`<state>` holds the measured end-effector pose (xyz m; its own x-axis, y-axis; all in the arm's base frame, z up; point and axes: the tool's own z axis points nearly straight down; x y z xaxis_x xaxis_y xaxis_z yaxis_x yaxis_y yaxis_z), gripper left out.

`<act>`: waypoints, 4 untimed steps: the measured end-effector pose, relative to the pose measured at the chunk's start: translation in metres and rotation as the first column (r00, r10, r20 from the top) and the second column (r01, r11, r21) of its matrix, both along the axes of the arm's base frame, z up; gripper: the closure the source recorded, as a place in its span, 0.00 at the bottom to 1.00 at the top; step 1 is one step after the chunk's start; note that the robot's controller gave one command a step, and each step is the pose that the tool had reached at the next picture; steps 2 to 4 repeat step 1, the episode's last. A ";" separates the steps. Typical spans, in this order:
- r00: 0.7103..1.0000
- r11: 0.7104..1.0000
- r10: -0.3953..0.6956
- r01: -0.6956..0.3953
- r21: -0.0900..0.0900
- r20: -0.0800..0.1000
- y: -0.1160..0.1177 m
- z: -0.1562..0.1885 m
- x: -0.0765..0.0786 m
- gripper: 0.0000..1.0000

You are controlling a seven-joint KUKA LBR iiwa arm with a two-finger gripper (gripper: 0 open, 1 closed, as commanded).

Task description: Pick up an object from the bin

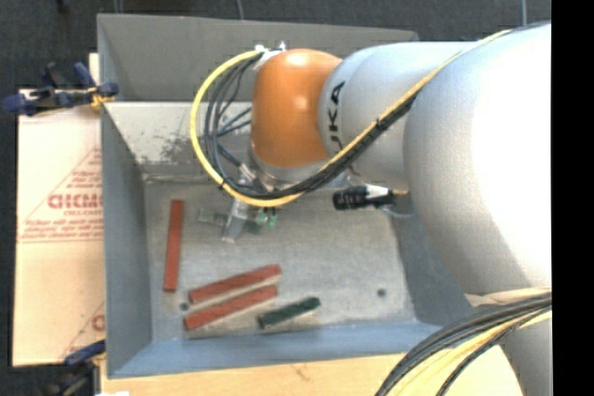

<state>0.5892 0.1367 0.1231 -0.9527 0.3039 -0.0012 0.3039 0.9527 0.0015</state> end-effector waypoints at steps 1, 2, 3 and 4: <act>1.000 1.000 0.000 0.000 0.001 0.003 0.000 0.011 0.001 1.00; 1.000 1.000 0.000 0.000 0.001 0.003 0.000 0.011 0.001 1.00; 1.000 1.000 0.000 0.000 0.001 0.003 0.000 0.011 0.001 1.00; 1.000 1.000 0.000 0.000 0.001 0.003 0.000 0.011 0.001 1.00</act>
Offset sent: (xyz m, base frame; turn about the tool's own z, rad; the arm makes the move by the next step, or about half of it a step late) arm 0.0001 0.0000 0.0351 0.0000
